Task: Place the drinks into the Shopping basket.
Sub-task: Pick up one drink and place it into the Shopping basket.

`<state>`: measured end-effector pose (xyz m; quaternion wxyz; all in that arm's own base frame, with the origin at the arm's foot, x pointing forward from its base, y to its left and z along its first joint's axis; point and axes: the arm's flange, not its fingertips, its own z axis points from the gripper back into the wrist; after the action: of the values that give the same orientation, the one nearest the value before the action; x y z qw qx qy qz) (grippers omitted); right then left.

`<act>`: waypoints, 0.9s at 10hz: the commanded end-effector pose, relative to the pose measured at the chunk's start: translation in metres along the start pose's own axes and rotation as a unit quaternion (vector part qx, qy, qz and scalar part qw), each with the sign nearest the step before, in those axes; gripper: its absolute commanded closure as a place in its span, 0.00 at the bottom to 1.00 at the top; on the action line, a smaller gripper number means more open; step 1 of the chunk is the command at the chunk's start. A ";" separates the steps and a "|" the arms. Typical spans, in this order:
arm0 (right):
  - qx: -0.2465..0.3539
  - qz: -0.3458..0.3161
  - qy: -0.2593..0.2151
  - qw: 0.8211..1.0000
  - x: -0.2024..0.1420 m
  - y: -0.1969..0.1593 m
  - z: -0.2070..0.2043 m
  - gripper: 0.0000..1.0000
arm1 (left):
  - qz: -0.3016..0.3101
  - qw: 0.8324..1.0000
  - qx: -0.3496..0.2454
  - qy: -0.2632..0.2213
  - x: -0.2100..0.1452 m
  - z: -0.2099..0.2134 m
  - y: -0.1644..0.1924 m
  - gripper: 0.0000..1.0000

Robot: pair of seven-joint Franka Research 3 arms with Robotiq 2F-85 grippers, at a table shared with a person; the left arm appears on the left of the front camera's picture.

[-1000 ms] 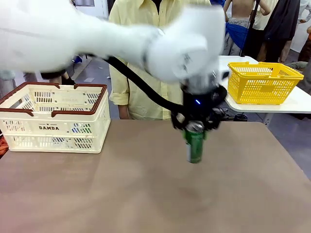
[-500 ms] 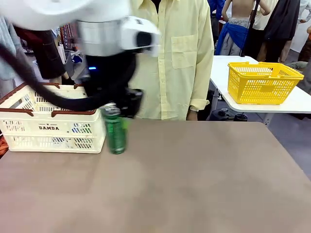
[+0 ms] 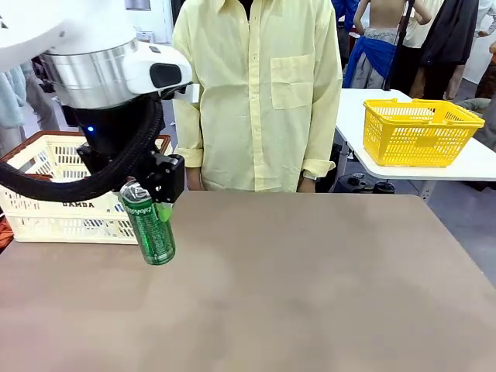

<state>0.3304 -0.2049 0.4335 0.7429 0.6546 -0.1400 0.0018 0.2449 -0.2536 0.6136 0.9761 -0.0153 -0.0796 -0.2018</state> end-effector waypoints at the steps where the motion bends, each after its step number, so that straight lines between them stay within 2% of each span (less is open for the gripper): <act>1: 0.004 -0.006 -0.004 1.000 0.002 0.007 -0.001 0.00 | -0.019 1.000 0.017 -0.009 0.005 0.009 0.001 1.00; 2: 0.004 -0.006 -0.004 1.000 0.002 0.007 -0.001 0.00 | 0.000 1.000 0.000 0.000 0.000 0.000 0.000 1.00; 3: 0.004 -0.006 -0.004 1.000 0.002 0.007 -0.001 0.00 | 0.077 0.997 0.003 -0.029 0.021 0.020 0.044 1.00; 5: 0.004 -0.006 -0.004 1.000 0.002 0.007 -0.001 0.00 | 0.168 0.980 0.027 -0.106 0.061 0.057 0.132 1.00; 6: 0.004 -0.006 -0.004 1.000 0.002 0.007 -0.001 0.00 | 0.207 0.968 0.053 -0.129 0.080 0.064 0.174 1.00; 8: 0.004 -0.006 -0.004 1.000 0.002 0.007 -0.001 0.00 | 0.215 0.963 0.069 -0.149 0.106 0.056 0.248 1.00; 9: 0.004 -0.006 -0.004 1.000 0.002 0.007 -0.001 0.00 | 0.247 0.952 0.091 -0.155 0.113 0.049 0.293 1.00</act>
<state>0.3301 -0.2054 0.4336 0.7429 0.6545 -0.1405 0.0014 0.4410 -0.0322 0.6815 0.9705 0.0081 -0.2350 0.0530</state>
